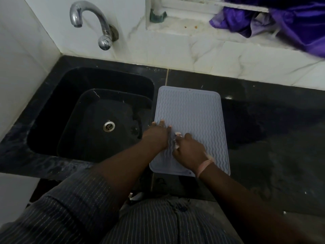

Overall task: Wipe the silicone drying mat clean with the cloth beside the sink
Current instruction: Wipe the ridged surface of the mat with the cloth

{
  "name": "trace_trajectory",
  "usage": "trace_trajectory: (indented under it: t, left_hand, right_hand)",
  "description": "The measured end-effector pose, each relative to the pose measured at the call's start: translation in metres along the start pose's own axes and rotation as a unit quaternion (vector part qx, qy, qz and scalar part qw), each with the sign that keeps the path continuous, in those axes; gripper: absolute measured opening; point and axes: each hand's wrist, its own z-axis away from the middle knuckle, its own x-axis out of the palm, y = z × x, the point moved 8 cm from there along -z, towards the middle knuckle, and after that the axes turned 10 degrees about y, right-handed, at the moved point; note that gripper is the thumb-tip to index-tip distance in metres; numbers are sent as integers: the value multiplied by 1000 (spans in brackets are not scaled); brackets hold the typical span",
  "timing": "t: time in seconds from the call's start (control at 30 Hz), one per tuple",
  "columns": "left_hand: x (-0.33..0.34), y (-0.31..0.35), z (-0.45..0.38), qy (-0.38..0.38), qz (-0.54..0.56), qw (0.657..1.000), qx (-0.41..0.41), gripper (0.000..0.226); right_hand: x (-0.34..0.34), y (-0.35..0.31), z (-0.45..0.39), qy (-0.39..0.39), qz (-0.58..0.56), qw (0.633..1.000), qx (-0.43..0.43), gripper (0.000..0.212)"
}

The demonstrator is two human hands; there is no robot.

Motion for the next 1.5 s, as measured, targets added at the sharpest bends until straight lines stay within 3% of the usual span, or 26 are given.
trace_trajectory:
  t: [0.17, 0.37, 0.5, 0.6, 0.67, 0.8, 0.87, 0.93, 1.0, 1.1, 1.17, 1.27, 1.4, 1.5]
  left_hand:
    - [3, -1, -3, 1, -2, 1000, -4, 92]
    - [3, 0, -5, -13, 0, 1000, -9, 97]
    - [3, 0, -5, -12, 4, 1000, -3, 95]
    - [2, 1, -4, -4, 3, 1000, -1, 91]
    - [1, 2, -3, 5, -3, 1000, 0, 89]
    - [-1, 3, -1, 0, -3, 1000, -2, 86]
    - [-1, 3, -1, -3, 3, 1000, -2, 83]
    - [-1, 3, -2, -5, 5, 1000, -3, 83]
    - [0, 3, -3, -8, 3, 1000, -5, 84]
    - [2, 2, -4, -9, 5, 1000, -11, 84]
    - [1, 2, -4, 1, 4, 1000, -10, 83]
    - [1, 2, -2, 12, -3, 1000, -6, 84]
    - [2, 2, -3, 6, 2, 1000, -5, 82]
    - [3, 2, -4, -12, 7, 1000, -9, 85]
  right_hand:
    - [0, -7, 20, -25, -8, 1000, -3, 41]
    - [0, -15, 32, -97, 12, 995, -13, 20]
    - [3, -15, 37, -193, 0, 981, 2, 36]
    - [-2, -10, 42, -314, -65, 947, 24, 29]
    - [-12, -2, 40, -354, -108, 928, 42, 28]
    - [-32, 14, 19, -310, -220, 921, 87, 28]
    - [-38, 21, 3, -227, -263, 932, 103, 29]
    - [-45, 24, -8, -126, -268, 952, 80, 33]
    - [-40, 14, -7, -78, -236, 968, 16, 38]
    - [-12, -6, 14, -72, -76, 993, -58, 33]
    - [2, -8, 28, -58, 0, 997, -41, 57]
    - [8, -10, 43, -59, -22, 998, -19, 59]
    - [9, -14, 57, -105, -54, 992, -41, 24]
    - [9, -13, 58, -172, -170, 970, 7, 36]
